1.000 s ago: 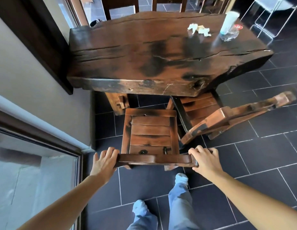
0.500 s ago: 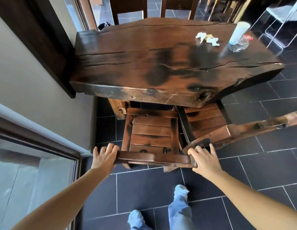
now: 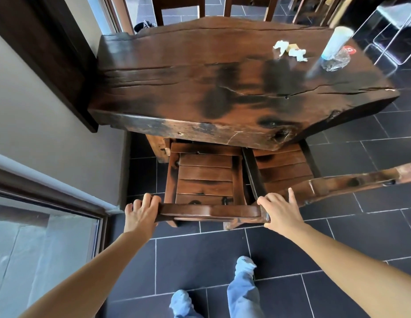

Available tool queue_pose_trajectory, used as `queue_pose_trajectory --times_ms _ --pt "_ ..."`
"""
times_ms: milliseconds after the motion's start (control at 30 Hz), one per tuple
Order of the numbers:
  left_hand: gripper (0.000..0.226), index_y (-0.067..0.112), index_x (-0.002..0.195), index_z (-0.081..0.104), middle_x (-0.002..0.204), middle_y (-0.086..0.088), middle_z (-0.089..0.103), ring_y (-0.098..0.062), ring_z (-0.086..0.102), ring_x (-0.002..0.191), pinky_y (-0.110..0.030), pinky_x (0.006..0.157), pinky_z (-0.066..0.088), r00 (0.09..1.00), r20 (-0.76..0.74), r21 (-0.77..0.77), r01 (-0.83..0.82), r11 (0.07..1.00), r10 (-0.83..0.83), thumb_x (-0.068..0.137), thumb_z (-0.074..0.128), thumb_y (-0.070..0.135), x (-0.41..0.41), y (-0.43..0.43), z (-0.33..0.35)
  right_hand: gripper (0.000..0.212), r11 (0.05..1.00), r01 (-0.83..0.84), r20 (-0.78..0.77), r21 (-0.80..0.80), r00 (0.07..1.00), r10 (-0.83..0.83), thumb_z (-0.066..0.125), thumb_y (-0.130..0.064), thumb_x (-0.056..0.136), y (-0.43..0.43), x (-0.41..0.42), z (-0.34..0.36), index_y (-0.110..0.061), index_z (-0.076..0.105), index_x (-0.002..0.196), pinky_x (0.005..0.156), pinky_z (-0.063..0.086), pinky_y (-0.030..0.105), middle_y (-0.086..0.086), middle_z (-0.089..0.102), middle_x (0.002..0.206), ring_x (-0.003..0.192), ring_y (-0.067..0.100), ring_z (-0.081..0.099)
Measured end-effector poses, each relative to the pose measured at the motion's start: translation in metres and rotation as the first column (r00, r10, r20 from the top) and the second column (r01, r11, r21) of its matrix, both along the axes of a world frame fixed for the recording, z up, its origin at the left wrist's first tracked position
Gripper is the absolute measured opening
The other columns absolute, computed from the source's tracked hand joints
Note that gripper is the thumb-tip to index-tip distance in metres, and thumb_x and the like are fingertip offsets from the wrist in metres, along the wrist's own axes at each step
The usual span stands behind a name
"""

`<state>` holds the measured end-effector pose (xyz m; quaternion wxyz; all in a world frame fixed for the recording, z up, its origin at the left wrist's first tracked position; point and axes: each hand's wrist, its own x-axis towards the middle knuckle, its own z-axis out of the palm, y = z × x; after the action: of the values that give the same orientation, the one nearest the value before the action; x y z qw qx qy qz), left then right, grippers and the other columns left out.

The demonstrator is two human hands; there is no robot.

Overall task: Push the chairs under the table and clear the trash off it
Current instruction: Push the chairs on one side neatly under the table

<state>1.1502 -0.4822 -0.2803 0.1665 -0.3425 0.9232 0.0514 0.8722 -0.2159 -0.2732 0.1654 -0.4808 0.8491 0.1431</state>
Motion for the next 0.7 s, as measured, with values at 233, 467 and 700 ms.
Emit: queue_pose_trajectory --times_ms 233,467,700 --pt "0.060 0.023 0.125 0.042 0.119 -0.004 0.045 -0.026 0.051 0.103 -0.036 0.088 0.047 0.999 -0.046 0.048 -0.010 0.999 0.012 0.075 0.075 0.029 0.001 0.020 0.008 0.062 1.000 -0.009 0.019 -0.003 1.000 0.009 0.077 -0.037 0.073 0.013 -0.010 0.001 -0.030 0.044 0.125 0.113 0.010 0.063 -0.006 0.051 0.125 0.125 0.016 0.046" --pt "0.060 0.019 0.102 0.062 0.092 -0.005 0.057 -0.029 0.060 0.080 -0.041 0.067 0.053 0.992 -0.116 0.040 0.059 0.997 -0.054 0.051 0.090 0.029 -0.004 0.059 0.008 0.063 0.996 -0.085 -0.024 0.008 0.996 0.085 0.078 -0.036 0.073 0.037 -0.044 0.004 -0.027 0.046 0.126 0.114 -0.002 0.059 -0.002 0.052 0.133 0.142 0.023 0.030" --pt "0.067 0.024 0.104 0.057 0.094 -0.002 0.055 -0.029 0.060 0.086 -0.044 0.072 0.047 0.987 -0.151 0.014 0.052 0.999 -0.050 0.048 0.091 0.031 -0.029 0.052 0.002 0.060 0.999 -0.035 -0.019 0.004 0.999 0.035 0.077 -0.033 0.077 0.017 -0.073 0.009 -0.028 0.043 0.126 0.115 -0.001 0.060 -0.002 0.053 0.133 0.143 0.023 0.027"
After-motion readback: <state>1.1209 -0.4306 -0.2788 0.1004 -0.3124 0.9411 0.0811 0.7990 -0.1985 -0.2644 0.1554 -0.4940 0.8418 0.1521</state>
